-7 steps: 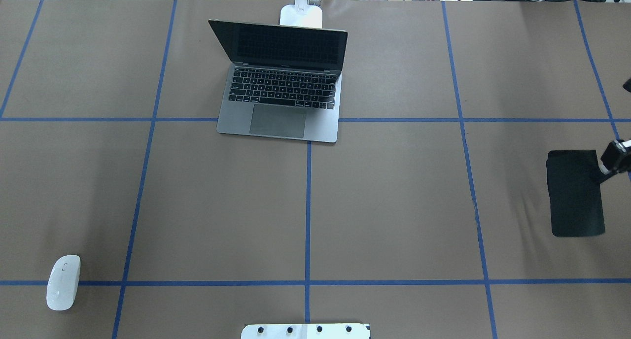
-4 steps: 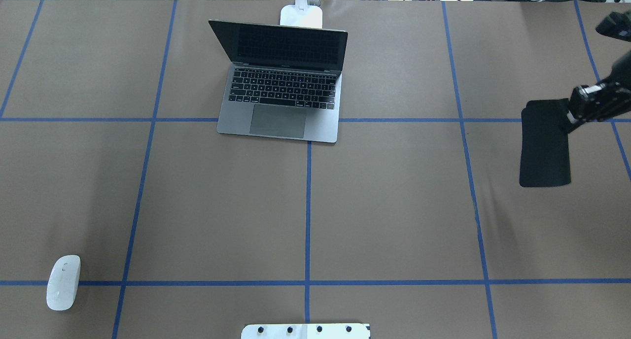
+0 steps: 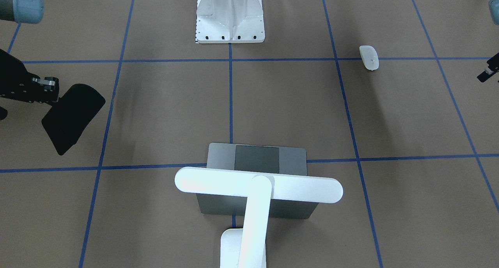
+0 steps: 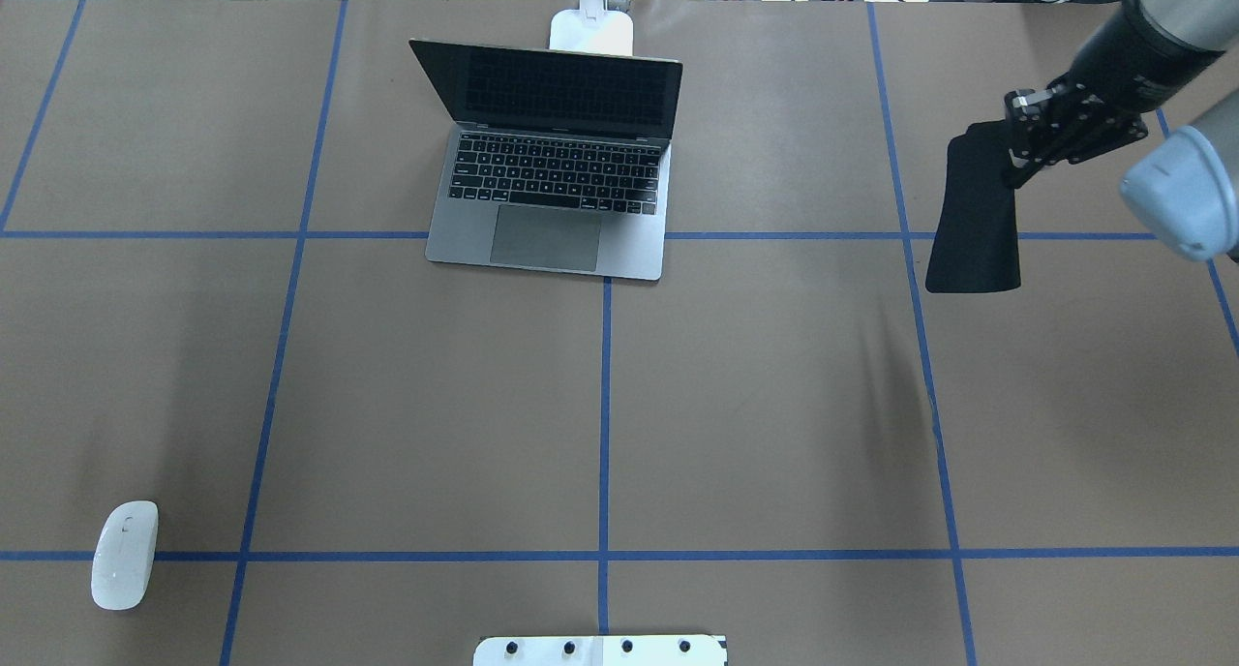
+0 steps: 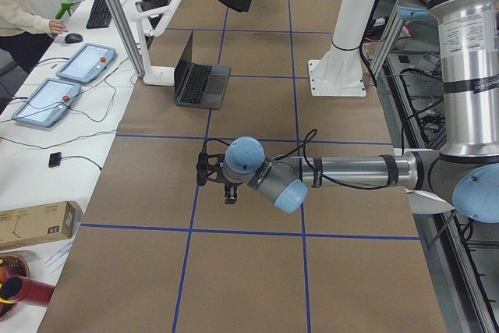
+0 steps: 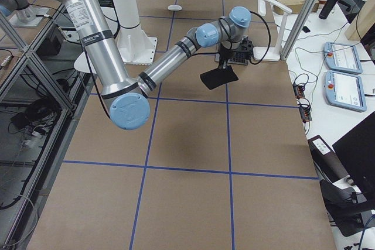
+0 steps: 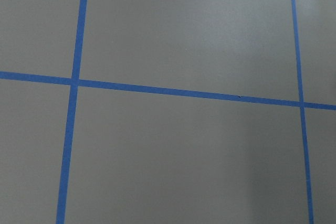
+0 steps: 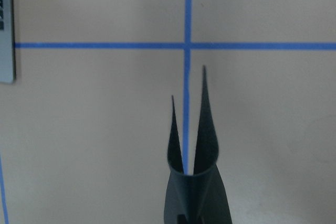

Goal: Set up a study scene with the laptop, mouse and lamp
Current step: 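Carry the mouse pad farther from the robot and set it beside the laptop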

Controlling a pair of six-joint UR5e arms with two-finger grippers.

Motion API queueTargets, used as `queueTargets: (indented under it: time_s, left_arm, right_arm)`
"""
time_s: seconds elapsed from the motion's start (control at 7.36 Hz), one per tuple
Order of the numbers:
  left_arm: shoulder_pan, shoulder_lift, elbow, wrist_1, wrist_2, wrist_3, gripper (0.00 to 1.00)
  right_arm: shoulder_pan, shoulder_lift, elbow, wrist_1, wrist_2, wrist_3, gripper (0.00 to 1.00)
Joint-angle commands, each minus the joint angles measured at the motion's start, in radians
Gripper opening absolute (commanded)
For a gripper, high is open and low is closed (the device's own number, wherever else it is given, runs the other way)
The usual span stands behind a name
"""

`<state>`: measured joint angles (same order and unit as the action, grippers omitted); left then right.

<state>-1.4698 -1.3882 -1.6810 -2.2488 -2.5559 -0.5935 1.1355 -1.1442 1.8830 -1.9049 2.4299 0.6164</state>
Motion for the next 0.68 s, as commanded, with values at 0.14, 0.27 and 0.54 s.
queueTargets:
  time_s: [0.14, 0.27, 0.54]
  left_arm:
    - [-0.006, 0.0, 0.001, 0.0, -0.001, 0.003, 0.96]
    - [-0.007, 0.0, 0.0, -0.002, -0.001, 0.003, 0.96]
    - [-0.014, 0.002, -0.002, -0.003, -0.001, 0.003, 0.96]
  right_arm:
    - [-0.072, 0.133, -0.07, 0.009, -0.096, 0.172, 0.0]
    - [-0.091, 0.164, -0.096, 0.013, -0.119, 0.218, 0.0]
    - [-0.121, 0.237, -0.152, 0.015, -0.133, 0.285, 0.0]
